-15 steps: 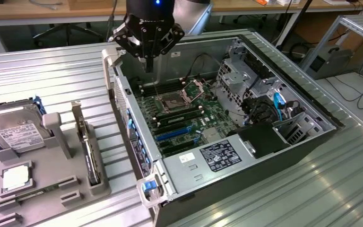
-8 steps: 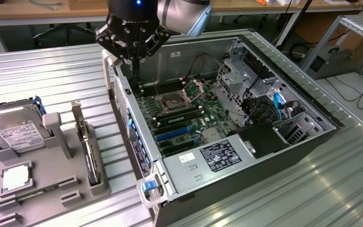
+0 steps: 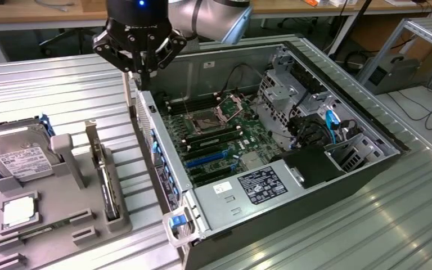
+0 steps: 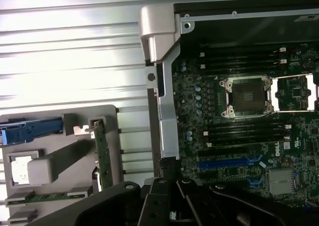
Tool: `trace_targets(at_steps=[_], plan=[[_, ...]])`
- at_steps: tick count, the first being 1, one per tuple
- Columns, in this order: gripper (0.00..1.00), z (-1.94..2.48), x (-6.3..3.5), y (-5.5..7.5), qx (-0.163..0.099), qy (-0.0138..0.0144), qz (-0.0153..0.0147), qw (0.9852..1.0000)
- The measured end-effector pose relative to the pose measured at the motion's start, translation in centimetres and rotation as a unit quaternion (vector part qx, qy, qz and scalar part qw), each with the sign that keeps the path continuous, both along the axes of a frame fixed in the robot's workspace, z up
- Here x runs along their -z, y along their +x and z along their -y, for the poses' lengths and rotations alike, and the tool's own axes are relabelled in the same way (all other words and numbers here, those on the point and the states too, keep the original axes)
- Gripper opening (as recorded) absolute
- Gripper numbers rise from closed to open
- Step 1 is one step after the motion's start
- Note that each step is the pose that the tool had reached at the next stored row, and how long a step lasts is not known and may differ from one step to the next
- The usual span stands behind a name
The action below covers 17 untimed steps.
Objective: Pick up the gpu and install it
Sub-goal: 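Reach for the gpu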
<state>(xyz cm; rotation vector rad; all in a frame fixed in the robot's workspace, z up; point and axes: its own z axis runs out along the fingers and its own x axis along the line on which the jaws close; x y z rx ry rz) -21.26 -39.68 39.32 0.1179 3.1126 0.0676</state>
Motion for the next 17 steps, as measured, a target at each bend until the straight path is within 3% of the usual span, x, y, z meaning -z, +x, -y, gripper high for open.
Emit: trace_targets(at_steps=[17], plan=[[0.11,-0.28,0.03,-6.1,0.0,0.0,0.0,1.0]])
